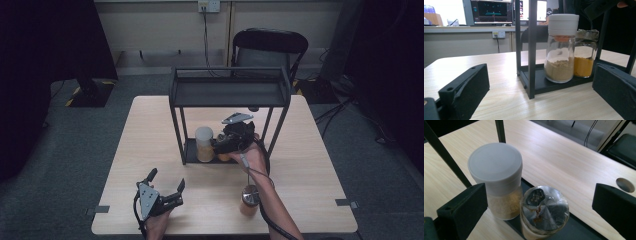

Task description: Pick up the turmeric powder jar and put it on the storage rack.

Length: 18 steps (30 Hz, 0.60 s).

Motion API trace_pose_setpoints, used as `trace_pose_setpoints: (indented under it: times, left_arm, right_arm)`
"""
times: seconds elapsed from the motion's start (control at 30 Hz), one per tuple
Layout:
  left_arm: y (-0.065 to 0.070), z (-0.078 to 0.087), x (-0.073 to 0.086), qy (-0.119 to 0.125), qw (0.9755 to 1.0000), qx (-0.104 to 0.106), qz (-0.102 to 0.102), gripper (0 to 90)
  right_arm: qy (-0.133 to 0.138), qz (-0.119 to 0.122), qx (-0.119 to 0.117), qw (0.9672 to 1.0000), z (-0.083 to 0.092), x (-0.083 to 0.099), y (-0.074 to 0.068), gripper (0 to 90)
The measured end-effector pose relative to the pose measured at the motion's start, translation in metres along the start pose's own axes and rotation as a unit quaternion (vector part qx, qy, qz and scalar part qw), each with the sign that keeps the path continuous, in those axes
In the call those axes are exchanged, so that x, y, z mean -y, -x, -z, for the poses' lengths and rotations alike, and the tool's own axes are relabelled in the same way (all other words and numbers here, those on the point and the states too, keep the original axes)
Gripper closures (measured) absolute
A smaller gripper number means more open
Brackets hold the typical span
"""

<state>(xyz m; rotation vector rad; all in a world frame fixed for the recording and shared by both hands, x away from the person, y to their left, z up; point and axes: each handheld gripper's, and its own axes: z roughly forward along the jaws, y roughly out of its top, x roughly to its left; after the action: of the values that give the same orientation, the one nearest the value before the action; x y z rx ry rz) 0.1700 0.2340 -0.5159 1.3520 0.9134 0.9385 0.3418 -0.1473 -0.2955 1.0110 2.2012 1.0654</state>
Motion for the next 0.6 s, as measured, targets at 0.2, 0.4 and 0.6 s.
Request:
trace_pose_setpoints:
  times: [0.2,0.4,0.6]
  left_arm:
    - [0.0,0.0,0.0,0.0,1.0,0.0,0.0,0.3]
    - [0.0,0.0,0.0,-0.001,1.0,0.0,0.0,0.3]
    - [0.0,0.0,0.0,-0.001,1.0,0.001,0.001,0.3]
  right_arm:
    - [0.014,-0.007,0.004,0.9999,0.005,0.005,0.001,0.0]
    - [0.017,-0.003,0.01,0.9998,0.011,0.009,-0.001,0.0]
    - [0.026,-0.013,-0.007,0.9996,0.02,0.011,0.006,0.0]
